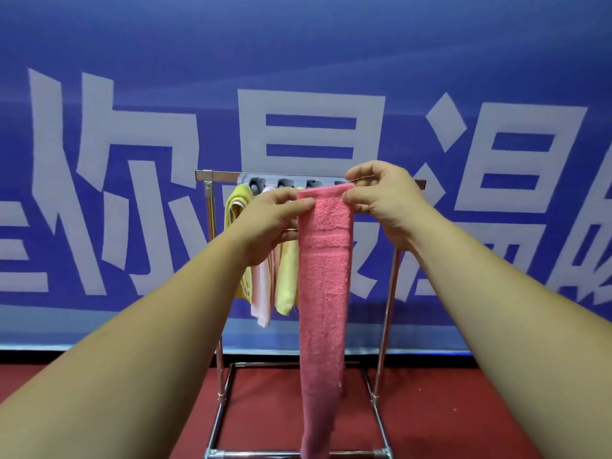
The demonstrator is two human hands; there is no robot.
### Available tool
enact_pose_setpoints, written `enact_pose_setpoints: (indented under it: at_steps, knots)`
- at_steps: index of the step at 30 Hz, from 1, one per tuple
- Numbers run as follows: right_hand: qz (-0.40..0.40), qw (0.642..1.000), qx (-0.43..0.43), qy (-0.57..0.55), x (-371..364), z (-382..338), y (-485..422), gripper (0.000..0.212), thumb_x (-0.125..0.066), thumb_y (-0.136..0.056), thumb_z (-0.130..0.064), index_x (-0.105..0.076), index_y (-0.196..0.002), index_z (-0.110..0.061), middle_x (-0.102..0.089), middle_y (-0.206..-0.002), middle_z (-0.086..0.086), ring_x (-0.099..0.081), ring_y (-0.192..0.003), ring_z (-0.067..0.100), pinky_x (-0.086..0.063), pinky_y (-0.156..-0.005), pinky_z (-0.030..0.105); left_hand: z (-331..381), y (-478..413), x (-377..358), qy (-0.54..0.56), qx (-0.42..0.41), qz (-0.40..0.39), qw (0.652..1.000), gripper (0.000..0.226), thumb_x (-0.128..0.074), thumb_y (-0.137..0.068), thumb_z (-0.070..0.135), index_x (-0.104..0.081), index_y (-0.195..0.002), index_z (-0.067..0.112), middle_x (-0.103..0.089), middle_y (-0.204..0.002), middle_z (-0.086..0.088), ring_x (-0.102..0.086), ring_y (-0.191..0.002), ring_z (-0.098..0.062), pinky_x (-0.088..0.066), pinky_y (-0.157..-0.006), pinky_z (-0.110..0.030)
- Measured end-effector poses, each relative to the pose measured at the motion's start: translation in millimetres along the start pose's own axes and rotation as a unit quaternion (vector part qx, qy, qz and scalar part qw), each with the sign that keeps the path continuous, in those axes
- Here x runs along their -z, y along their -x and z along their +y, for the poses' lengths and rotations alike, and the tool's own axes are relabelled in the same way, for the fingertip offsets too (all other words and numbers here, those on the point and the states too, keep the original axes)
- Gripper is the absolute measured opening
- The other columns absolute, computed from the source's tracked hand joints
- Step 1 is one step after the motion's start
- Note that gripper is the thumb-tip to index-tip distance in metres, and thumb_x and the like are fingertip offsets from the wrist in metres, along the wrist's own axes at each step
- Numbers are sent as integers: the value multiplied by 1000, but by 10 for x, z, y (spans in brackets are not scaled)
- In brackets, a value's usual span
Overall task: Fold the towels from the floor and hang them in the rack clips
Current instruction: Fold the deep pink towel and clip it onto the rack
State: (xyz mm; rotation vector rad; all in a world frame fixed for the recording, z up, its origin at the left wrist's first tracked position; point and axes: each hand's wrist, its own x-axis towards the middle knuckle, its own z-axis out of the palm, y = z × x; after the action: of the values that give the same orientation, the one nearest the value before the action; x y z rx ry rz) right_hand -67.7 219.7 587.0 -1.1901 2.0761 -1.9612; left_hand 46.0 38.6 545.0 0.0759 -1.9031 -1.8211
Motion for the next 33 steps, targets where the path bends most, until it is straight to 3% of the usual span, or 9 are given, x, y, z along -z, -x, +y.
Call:
enact_pose_setpoints:
  at_steps: [3,8,10,12,16,23,26,30,33]
  knots:
    - [-1,1000,0,-12,2,-11,25,30,-74,-84,12,-69,-106,-9,-63,-93,11,-68,-82,19,-64,-75,32,-137,111,-15,20,22,-47,998,39,-78,-93,17,-69,-130,7,-75,-116,-7,-72,-94,-19,-56,-78,-28]
    - [9,999,-3,-47,11,-2,45,28,-72,-85,15,-67,-103,-6,-60,-91,12,-69,-81,24,-66,-75,39,-727,266,-103,10,81,-69,994,44,-80,-87,5,-70,-130,4,-76,-127,-13,-71,-121,-32,-54,-108,-48]
    - [16,998,-6,-53,40,-1,57,29,-71,-85,16,-67,-105,-5,-60,-93,11,-71,-80,23,-65,-71,35,-939,325,-150,29,106,-52,993,44,-79,-86,1,-65,-128,-5,-76,-124,-14,-75,-111,-31,-60,-97,-40]
    - [29,998,-9,-58,84,-9,71,30,-70,-85,17,-67,-107,-3,-61,-94,11,-71,-80,22,-65,-72,34,-1126,388,-201,47,116,-42,991,35,-78,-86,-4,-65,-119,-1,-75,-112,-14,-74,-95,-25,-59,-84,-32]
    - [52,997,-10,-61,193,-24,71,30,-70,-84,18,-67,-106,-3,-63,-99,12,-72,-81,22,-62,-68,28,-1381,481,-315,60,131,-42,989,25,-77,-86,-6,-66,-100,11,-77,-100,-7,-74,-94,-23,-58,-97,-43]
    - [88,994,-15,-69,364,-22,28,33,-70,-83,18,-67,-108,-2,-68,-101,21,-75,-83,31,-65,-71,35,-1590,514,-453,75,145,-56,985,24,-79,-85,-4,-67,-96,13,-75,-105,-11,-73,-96,-23,-55,-104,-49]
    - [96,991,-30,-84,408,-6,11,35,-70,-83,18,-66,-110,-3,-68,-101,23,-73,-81,31,-63,-68,31,-1705,535,-535,65,154,-56,984,22,-80,-85,-3,-69,-90,16,-76,-100,-8,-73,-97,-23,-56,-102,-46]
    - [111,988,-51,-91,447,48,0,34,-70,-83,17,-67,-109,-4,-68,-102,18,-74,-78,26,-59,-64,26,-1864,597,-663,66,159,-56,983,22,-80,-85,-4,-68,-96,11,-77,-95,-3,-75,-92,-18,-62,-86,-33]
    - [117,986,-60,-104,488,92,-13,35,-69,-82,18,-66,-110,-4,-68,-97,16,-72,-69,21,-58,-63,25,-1960,618,-715,69,162,-62,983,26,-82,-84,-3,-68,-104,7,-77,-102,-8,-74,-98,-24,-61,-93,-42]
